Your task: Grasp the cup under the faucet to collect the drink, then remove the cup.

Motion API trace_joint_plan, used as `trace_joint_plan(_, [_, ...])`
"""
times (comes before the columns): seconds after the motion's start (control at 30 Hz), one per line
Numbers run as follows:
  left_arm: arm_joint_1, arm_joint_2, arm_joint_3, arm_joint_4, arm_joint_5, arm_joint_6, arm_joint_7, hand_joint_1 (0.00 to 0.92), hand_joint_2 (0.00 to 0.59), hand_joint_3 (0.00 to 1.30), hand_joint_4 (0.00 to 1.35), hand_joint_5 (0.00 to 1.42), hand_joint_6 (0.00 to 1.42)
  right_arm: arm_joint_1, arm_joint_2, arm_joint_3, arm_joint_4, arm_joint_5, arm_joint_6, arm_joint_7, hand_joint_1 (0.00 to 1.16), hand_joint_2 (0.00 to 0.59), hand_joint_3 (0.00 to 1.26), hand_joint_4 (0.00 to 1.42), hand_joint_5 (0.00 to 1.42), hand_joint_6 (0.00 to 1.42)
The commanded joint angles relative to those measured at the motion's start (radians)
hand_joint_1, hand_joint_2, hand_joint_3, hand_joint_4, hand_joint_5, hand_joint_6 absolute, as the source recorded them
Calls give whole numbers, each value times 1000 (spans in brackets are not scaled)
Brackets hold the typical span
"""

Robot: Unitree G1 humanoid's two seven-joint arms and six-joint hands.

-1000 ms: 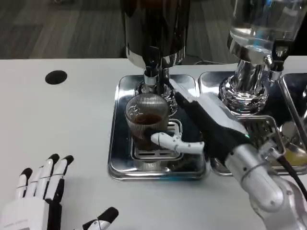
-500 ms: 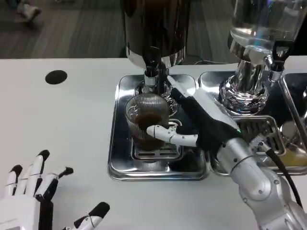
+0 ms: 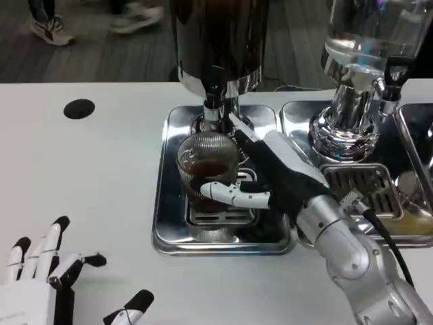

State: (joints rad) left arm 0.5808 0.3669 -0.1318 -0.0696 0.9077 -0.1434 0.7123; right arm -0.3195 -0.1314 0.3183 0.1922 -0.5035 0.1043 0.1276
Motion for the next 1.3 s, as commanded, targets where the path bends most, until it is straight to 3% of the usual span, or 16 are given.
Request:
trace_joint_plan(0.03, [7,4,8,12,-2,0,6,0,112,556,0,159,63,-17,-1,3,31,-3,-15,-36,528,164,0,0,0,29])
trace_joint_plan(0.37, [6,5,16,21,-19,-9,6,0,112,591,7,165,63,-19,2,11,65,6,-42,-67,588,166,0,0,0,67])
trace_joint_plan(0.8, [19,8,21,30,-32,-17,17,0,113,614,19,169,76,-15,27,20,115,3,-98,-155,628,176,0,48,61,177])
trace_joint_plan(1.3, [20,3,34,43,-39,-31,18,0,113,624,23,177,79,-30,45,21,188,14,-138,-178,652,173,0,74,73,203])
